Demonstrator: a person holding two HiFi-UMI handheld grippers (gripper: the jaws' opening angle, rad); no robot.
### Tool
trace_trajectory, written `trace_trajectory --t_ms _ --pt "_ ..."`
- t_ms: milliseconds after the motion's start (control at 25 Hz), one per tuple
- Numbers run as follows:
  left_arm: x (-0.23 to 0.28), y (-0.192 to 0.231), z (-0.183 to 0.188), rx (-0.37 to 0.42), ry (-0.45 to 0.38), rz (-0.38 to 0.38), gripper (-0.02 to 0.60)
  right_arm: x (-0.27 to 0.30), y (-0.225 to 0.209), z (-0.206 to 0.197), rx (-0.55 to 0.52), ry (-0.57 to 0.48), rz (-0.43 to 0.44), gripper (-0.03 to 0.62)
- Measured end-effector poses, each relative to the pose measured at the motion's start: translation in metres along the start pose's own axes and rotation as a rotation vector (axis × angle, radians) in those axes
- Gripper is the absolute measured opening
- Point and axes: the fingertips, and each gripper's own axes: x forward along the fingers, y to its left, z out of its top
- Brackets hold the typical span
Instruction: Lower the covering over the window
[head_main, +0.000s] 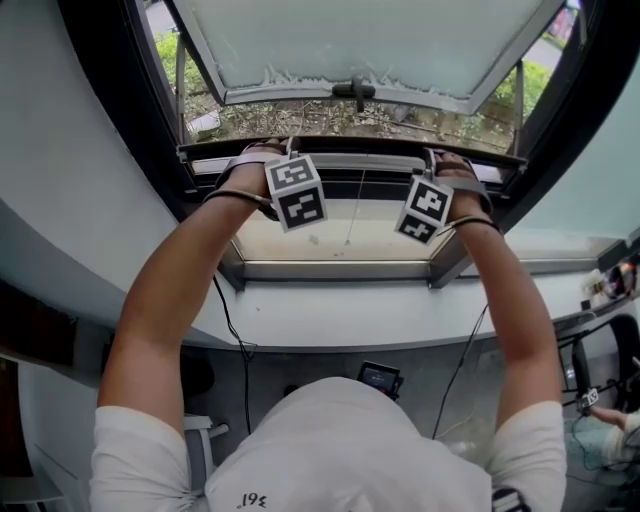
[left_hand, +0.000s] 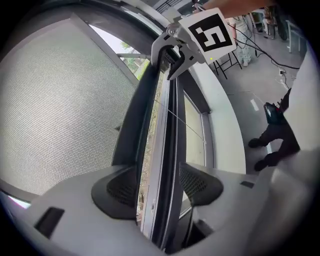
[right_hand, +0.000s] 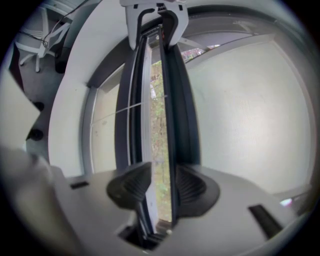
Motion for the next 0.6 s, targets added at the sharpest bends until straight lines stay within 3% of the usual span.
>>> trace_trajectory --t_ms 600 --pt "0.021 -0.028 -0.011 -0.006 0.025 -0.067 0.272 0.014 0.038 0.003 0.015 0.009 0.089 0.179"
